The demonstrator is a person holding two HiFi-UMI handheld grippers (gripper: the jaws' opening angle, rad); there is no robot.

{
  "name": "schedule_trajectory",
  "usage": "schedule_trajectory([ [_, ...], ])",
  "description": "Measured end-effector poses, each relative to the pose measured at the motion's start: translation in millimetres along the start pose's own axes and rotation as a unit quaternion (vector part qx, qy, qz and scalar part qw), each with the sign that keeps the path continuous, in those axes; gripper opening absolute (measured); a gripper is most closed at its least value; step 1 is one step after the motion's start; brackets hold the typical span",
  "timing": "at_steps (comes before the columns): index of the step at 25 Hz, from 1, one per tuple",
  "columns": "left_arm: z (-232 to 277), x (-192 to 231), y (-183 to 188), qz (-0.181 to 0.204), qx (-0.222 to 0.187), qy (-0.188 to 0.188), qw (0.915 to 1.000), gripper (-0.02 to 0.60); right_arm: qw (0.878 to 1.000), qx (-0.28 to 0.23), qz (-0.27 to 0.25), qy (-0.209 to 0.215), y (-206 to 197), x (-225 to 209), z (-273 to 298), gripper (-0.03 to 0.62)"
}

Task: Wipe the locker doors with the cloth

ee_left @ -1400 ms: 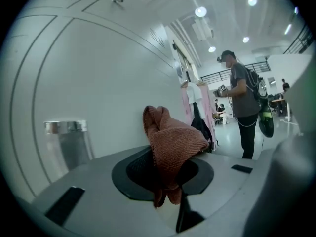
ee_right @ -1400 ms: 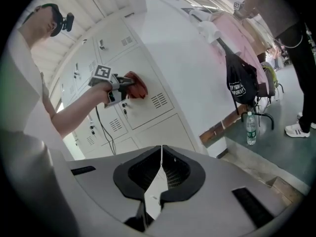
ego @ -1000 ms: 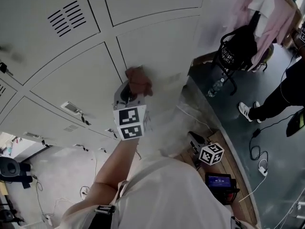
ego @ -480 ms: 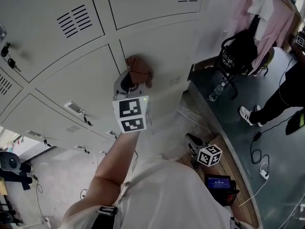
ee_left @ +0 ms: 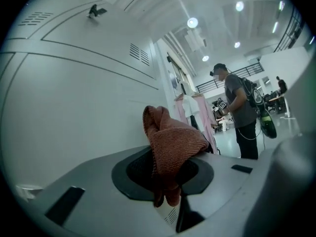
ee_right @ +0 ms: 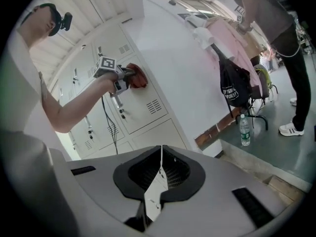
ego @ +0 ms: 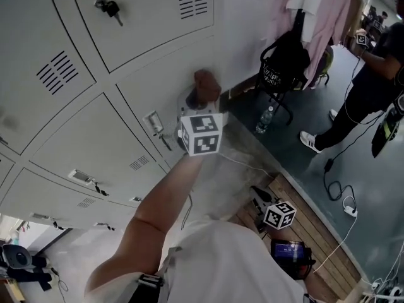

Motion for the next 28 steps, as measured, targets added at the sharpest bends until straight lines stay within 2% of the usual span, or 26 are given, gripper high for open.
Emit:
schedule_trajectory([
  [5, 33.2, -25.5, -7.1, 0.008, 0.018, -0.014, 0.9997, 0.08, 0.999, -0.012, 0.012, -0.034, -2.6, -10.0, -21.5, 0.02],
  [8, 40.7, -29.8, 0.3, 0.012, 0.01, -0.003, 0.9999, 0.08, 0.999, -0.014, 0.015, -0.041, -4.1, -11.6, -26.3, 0.02],
  [11, 37.1, -27.5, 5.1, -0.003, 0.005, 0.015, 0.9999, 0.08, 0.999, -0.013, 0.016, -0.036, -3.9, -10.4, -23.5, 0.02],
  [15, 16.9, -8.8, 4.5, -0.021, -0.001, 0.048, 0.9986, 0.08, 1.0, -0.007, 0.013, -0.018, -2.9, -5.4, -14.3, 0.02],
  [19, -17.8, 19.0, 13.4, -0.03, -0.024, 0.084, 0.9957, 0.08, 1.0, 0.005, 0.008, 0.008, -3.5, 0.7, -1.4, 0.02],
  [24, -65.4, 57.4, 28.3, -0.03, -0.052, 0.132, 0.9894, 0.08, 0.998, 0.026, -0.005, 0.054, -4.5, 17.1, 20.1, 0.02],
  [28, -106.7, 89.8, 32.6, -0.032, -0.053, 0.163, 0.9847, 0.08, 0.994, 0.043, -0.017, 0.095, -4.7, 33.5, 41.7, 0.02],
])
Point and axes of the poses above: the fingertips, and each gripper's own axes: z forward along the fingers, x to its left, y out of its top, the point moved 4 cm from there along -z, backward along the fingers, and after that the axes turned 6 degrees about -z, right-handed, at the moved point
